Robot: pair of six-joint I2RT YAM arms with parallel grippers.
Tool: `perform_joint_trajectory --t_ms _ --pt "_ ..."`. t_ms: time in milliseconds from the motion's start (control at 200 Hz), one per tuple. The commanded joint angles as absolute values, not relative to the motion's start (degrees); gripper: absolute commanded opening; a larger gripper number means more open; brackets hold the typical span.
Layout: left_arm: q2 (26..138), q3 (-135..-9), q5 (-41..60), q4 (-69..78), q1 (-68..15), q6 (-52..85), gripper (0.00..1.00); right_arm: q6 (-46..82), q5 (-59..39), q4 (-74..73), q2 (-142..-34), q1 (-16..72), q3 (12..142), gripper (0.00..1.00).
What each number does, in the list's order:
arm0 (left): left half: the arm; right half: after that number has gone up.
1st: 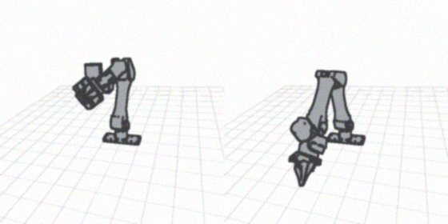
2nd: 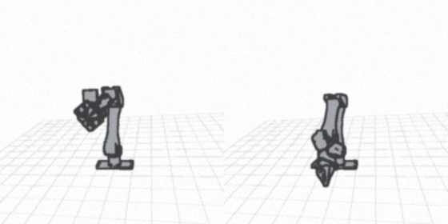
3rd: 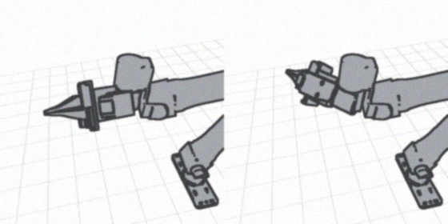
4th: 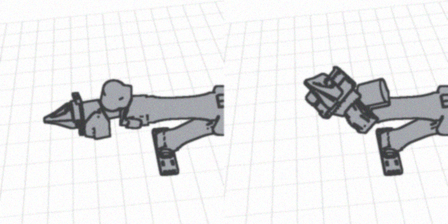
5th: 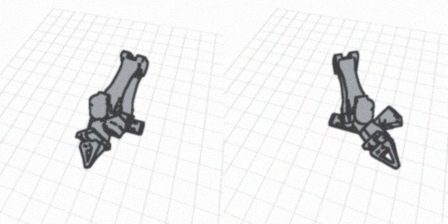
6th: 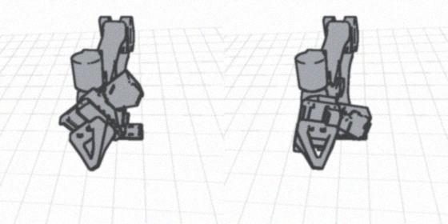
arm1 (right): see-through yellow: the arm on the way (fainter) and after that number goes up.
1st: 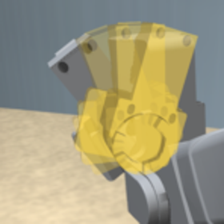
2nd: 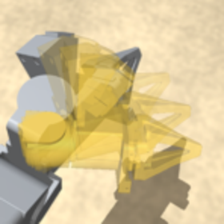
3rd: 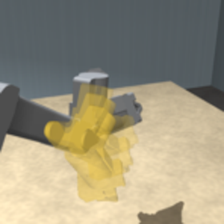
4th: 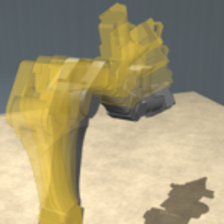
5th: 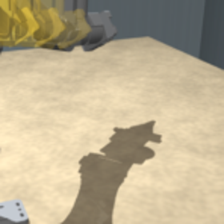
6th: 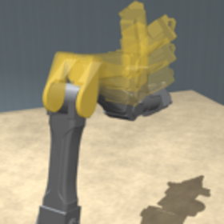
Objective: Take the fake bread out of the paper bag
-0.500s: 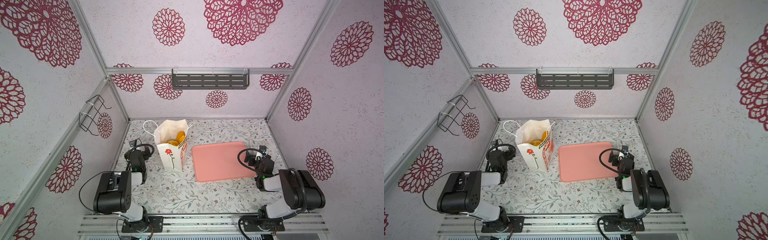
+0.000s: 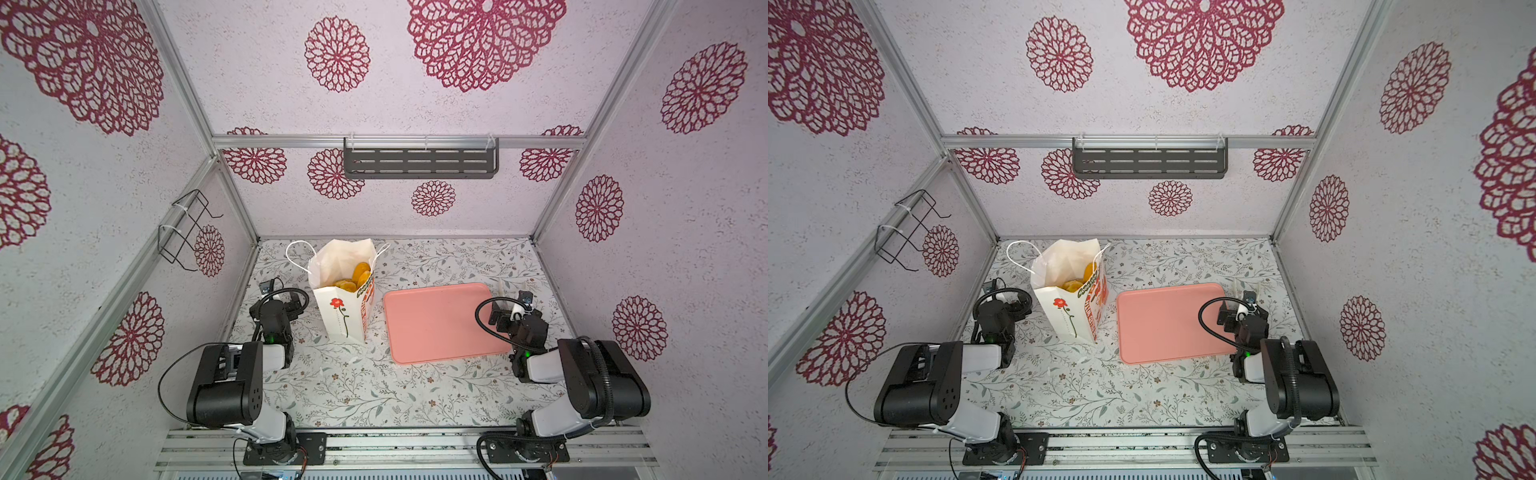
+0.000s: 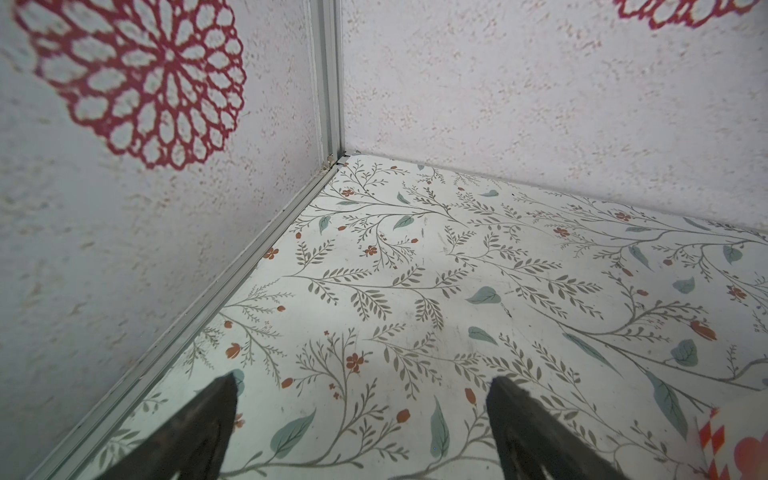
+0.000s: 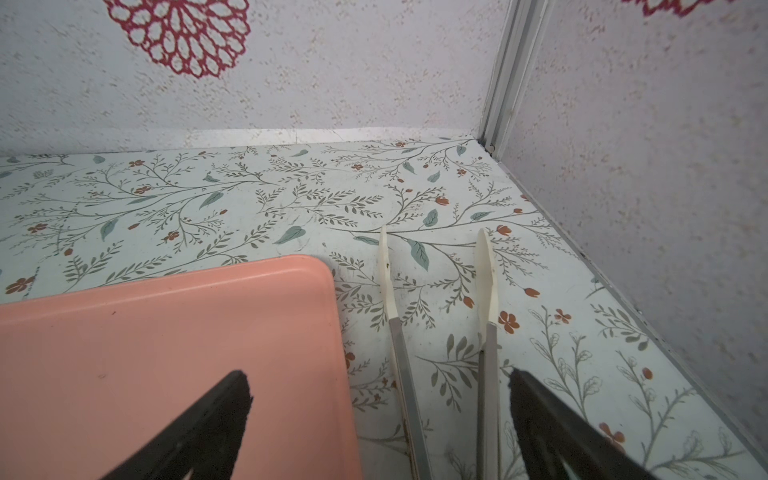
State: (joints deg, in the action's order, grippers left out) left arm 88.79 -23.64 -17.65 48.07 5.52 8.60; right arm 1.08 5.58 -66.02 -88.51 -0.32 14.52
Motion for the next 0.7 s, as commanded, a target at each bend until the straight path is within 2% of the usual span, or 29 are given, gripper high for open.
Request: perform_joint_trajectory --t_ms 0,570,610,696 --pt "87.98 -24.66 -17.56 47.70 5.55 8.70 0.97 1.05 5.92 -67.41 -88.07 -0.09 15.33 0.99" --pt "88.17 -20.63 -23.39 56.08 1.02 5.03 0.97 0.79 7.48 -71.17 -87.89 0.47 13.35 0.99" --pt "88.15 -19.68 -24.57 57.90 0.39 4.83 0.97 0.86 9.60 -73.55 -87.81 1.00 12.01 0.99" --pt "86.91 -16.59 -30.74 64.38 -1.73 3.79 0.97 1.87 20.41 -85.85 -87.48 3.26 5.77 0.99"
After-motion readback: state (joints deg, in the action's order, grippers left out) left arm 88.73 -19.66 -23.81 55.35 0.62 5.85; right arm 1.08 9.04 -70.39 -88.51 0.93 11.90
